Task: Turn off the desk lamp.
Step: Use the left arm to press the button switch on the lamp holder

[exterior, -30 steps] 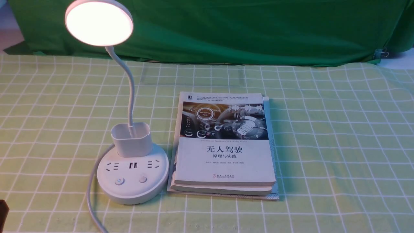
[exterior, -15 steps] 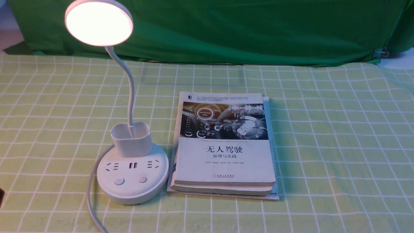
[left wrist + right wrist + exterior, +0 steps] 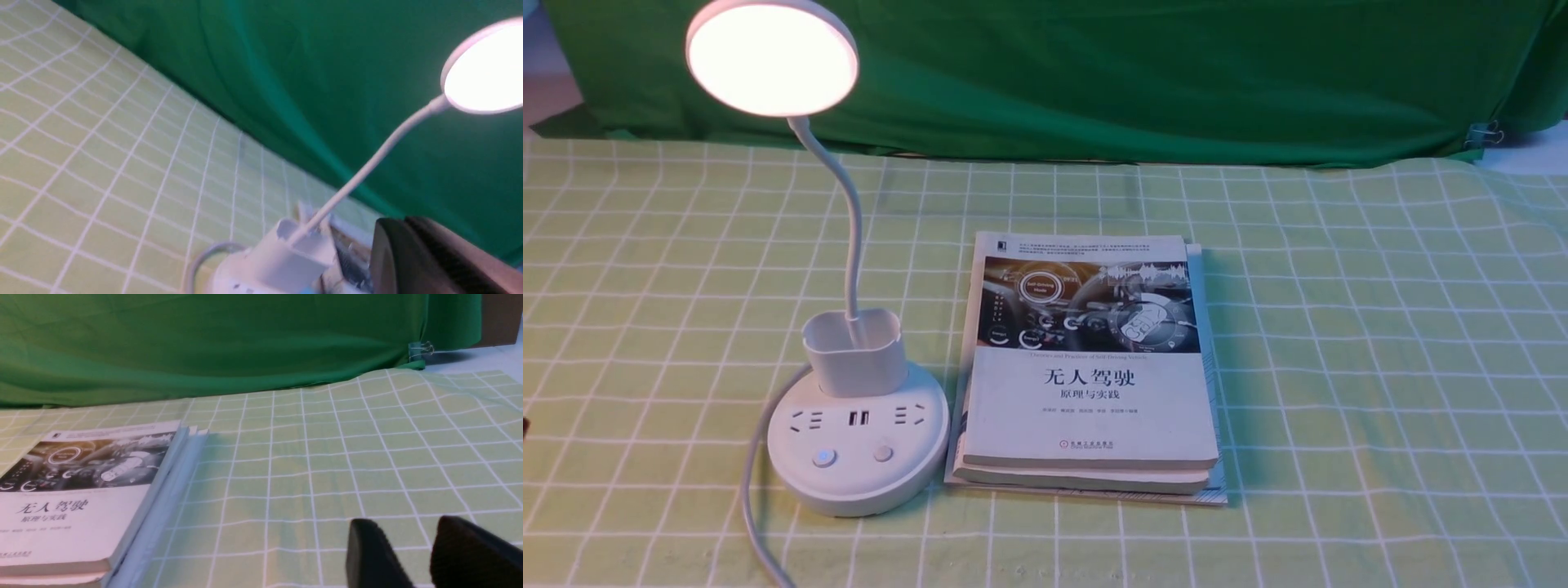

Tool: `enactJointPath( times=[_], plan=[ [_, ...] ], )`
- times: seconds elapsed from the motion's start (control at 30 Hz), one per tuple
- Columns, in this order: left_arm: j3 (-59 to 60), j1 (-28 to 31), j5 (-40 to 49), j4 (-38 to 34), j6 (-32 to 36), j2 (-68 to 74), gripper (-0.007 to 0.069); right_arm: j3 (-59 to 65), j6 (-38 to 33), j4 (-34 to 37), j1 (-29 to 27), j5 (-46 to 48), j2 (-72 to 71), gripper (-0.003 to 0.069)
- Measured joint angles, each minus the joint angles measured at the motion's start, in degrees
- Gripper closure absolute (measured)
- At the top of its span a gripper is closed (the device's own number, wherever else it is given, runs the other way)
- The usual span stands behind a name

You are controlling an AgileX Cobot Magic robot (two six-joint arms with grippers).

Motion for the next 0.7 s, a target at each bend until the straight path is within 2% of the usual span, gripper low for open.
enactJointPath(
  times=[0.1,0.13,0.17,0.23,0.33,0.53,0.7],
  plan=[
    [-8.6,0.0,13.1,0.9,8.8,12.2,0.0623,0.0,0.0,0.0,0.0,0.0,0.0,0.0420],
    [-9.1,0.0,13.1,0.9,8.8,12.2,0.0623,0.0,0.0,0.0,0.0,0.0,0.0,0.0420],
    [-12.9,0.0,19.0,1.1,13.0,18.7,0.0623,0.0,0.0,0.0,0.0,0.1,0.0,0.0420],
    [-16.2,-1.1,23.7,1.3,15.4,26.4,0.0623,0.0,-0.1,0.0,0.0,0.1,0.0,0.0420],
    [-19.4,-5.3,25.3,2.9,16.2,34.4,0.0623,0.0,-0.1,0.0,0.0,0.1,0.0,0.0420],
    [-26.8,-20.2,28.8,7.9,15.3,51.2,0.0623,0.0,0.0,0.0,0.0,0.1,0.0,0.0420],
    [-31.5,-25.7,31.0,8.7,14.9,59.6,0.0623,0.0,0.0,0.0,0.0,0.1,0.0,0.0420]
  ],
)
